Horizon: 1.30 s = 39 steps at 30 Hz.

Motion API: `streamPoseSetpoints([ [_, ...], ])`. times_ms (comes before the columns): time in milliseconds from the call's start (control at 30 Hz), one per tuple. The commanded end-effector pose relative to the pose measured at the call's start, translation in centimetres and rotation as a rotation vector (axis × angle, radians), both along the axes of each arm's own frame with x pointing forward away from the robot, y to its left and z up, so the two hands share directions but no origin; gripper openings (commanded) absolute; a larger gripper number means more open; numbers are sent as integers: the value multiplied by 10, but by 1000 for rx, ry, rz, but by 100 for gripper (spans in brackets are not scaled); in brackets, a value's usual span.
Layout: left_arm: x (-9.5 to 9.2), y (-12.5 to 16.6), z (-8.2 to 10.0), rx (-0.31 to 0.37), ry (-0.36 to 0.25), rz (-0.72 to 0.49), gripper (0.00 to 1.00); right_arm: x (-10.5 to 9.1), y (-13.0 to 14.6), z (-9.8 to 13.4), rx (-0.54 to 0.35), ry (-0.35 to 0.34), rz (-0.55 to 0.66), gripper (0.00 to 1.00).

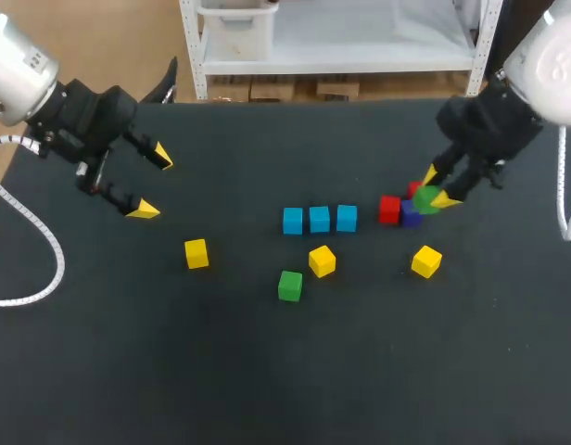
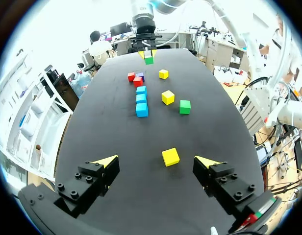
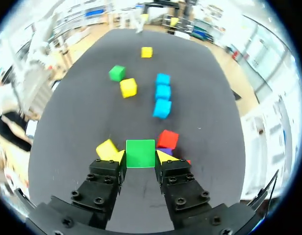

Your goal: Place the blue cubes, place green cubes on the blue cubes, place the yellow cubes on the green cubes, then place the red cubes on the yellow cubes, and place purple cube on the red cubes.

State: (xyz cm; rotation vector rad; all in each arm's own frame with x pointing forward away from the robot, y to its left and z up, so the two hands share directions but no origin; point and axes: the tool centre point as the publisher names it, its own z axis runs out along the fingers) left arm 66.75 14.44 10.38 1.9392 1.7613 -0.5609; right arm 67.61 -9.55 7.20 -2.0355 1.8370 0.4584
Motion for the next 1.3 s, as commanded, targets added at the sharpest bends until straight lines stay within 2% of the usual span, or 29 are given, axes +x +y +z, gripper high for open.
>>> streamPoseSetpoints([
  [33,0,1,-1,-4,-4,-2,100,0,24,-4,14,-30,-103,0],
  [267,0,1,-1,-4,-4,-2,100,8,67,-14,21,-4,-75,0],
  [500,0,1,-1,-4,-4,-2,100,16,94,-19,-7,5,-58,0],
  [767,0,1,-1,-4,-4,-2,100,29,112,-25,-45,1,-81,0],
  [1000,0,1,-1,-4,-4,-2,100,31,125,-30,-86,2,-90,0],
  [1300,0,1,-1,-4,-4,-2,100,31,123,-35,-134,-8,-115,0],
])
